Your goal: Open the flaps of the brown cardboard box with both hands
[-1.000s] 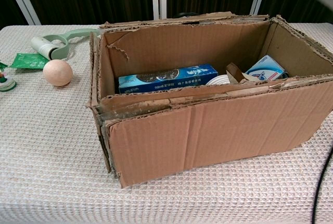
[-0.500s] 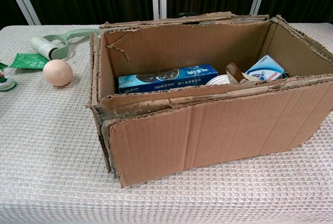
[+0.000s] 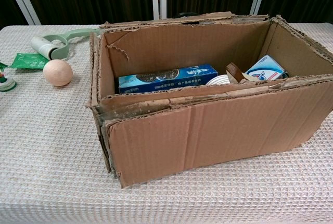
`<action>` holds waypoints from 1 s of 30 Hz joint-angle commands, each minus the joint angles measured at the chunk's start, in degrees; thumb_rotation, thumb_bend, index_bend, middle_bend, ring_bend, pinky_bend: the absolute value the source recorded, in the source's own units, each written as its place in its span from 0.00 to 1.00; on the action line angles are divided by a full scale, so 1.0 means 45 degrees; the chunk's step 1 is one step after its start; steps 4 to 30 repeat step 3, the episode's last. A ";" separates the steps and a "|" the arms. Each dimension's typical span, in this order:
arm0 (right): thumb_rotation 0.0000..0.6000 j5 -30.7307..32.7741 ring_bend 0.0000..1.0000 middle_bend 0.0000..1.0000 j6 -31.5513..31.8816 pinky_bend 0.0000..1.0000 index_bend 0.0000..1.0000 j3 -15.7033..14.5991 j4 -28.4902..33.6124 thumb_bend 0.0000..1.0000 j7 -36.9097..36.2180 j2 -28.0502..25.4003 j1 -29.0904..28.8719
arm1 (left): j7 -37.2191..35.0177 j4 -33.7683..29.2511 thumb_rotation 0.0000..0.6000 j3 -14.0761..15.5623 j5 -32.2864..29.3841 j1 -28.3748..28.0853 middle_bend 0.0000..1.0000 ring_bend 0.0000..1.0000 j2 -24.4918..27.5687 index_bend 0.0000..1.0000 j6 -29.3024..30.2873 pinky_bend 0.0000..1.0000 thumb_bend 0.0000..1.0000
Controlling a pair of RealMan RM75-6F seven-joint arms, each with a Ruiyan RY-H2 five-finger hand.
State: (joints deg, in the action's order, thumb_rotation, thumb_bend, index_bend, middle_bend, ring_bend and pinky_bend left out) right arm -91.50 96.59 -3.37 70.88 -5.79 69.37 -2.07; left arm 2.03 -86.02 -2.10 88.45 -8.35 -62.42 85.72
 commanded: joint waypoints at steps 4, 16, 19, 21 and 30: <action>1.00 0.0181 0.00 0.00 0.0046 0.00 0.00 0.0145 -0.0492 0.15 -0.0688 0.0399 0.0412 | -0.0475 0.0056 0.00 0.0298 0.0047 -0.0024 0.13 0.07 0.0221 0.09 -0.0541 0.15 0.03; 1.00 0.0181 0.00 0.00 0.0046 0.00 0.00 0.0145 -0.0492 0.15 -0.0688 0.0399 0.0412 | -0.0475 0.0056 0.00 0.0298 0.0047 -0.0024 0.13 0.07 0.0221 0.09 -0.0541 0.15 0.03; 1.00 0.0181 0.00 0.00 0.0046 0.00 0.00 0.0145 -0.0492 0.15 -0.0688 0.0399 0.0412 | -0.0475 0.0056 0.00 0.0298 0.0047 -0.0024 0.13 0.07 0.0221 0.09 -0.0541 0.15 0.03; 1.00 0.0181 0.00 0.00 0.0046 0.00 0.00 0.0145 -0.0492 0.15 -0.0688 0.0399 0.0412 | -0.0475 0.0056 0.00 0.0298 0.0047 -0.0024 0.13 0.07 0.0221 0.09 -0.0541 0.15 0.03; 1.00 0.0181 0.00 0.00 0.0046 0.00 0.00 0.0145 -0.0492 0.15 -0.0688 0.0399 0.0412 | -0.0475 0.0056 0.00 0.0298 0.0047 -0.0024 0.13 0.07 0.0221 0.09 -0.0541 0.15 0.03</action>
